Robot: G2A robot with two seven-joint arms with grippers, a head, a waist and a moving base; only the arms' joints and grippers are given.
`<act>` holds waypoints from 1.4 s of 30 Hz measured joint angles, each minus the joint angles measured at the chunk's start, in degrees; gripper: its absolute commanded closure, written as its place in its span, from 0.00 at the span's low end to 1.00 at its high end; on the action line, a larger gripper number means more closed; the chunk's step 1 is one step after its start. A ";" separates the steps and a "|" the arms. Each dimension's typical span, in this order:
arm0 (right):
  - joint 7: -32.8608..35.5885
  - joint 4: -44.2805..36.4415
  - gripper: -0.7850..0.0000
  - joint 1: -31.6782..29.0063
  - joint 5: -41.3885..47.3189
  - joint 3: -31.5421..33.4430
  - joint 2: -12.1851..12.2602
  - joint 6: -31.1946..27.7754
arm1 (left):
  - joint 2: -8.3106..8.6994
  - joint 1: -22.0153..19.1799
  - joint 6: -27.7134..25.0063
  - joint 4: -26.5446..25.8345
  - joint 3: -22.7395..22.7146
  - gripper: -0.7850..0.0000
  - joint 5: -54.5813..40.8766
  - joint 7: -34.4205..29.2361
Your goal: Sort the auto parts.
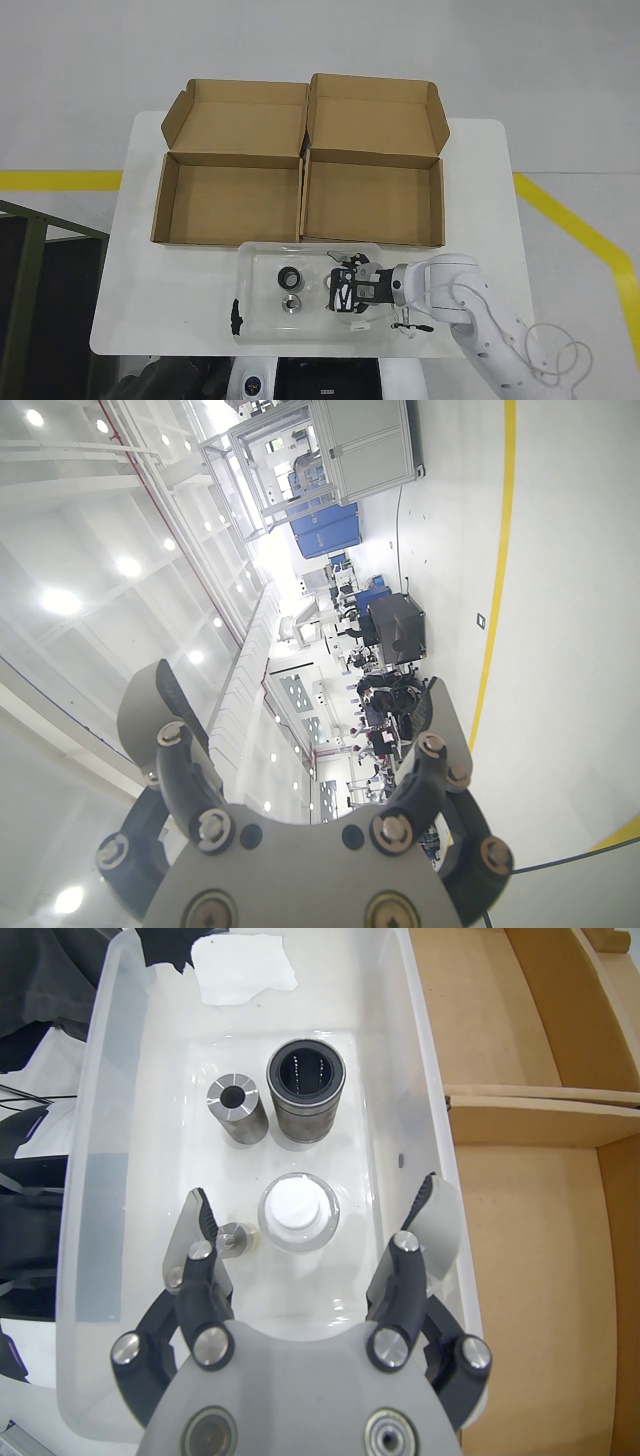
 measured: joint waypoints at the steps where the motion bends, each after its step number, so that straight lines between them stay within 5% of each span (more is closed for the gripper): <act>1: 0.00 0.09 0.22 0.06 0.02 -0.06 0.04 0.14 | 0.00 0.00 0.00 0.00 0.00 0.00 0.00 0.00; 8: -0.30 0.70 0.24 0.69 -0.21 -0.86 0.25 1.05 | 0.00 0.00 0.00 0.00 0.00 0.00 0.00 0.00; 13: 0.03 0.87 0.47 1.10 -0.83 -1.44 0.42 1.58 | 0.00 0.00 0.00 0.00 0.00 0.00 0.00 0.00; 22: 0.20 1.10 0.62 1.59 -1.08 -2.36 0.70 2.37 | 0.00 0.00 0.00 0.00 0.00 0.00 0.00 0.00; 24: 0.34 1.16 0.76 1.71 -0.87 -2.49 0.77 2.44 | 0.00 0.00 0.00 0.00 0.00 0.00 0.00 0.00; 25: 0.38 1.16 0.94 1.76 -0.78 -2.54 0.81 2.44 | 0.00 0.00 0.00 0.00 0.00 0.00 0.00 0.00; 26: 0.42 1.18 1.00 1.80 -0.70 -2.58 0.84 2.44 | 0.00 0.00 0.00 0.00 0.00 0.00 0.00 0.00; 42: -4.05 -3.48 1.00 -0.21 -0.41 0.42 2.17 1.56 | 0.00 0.00 0.00 0.00 0.00 0.00 0.00 0.00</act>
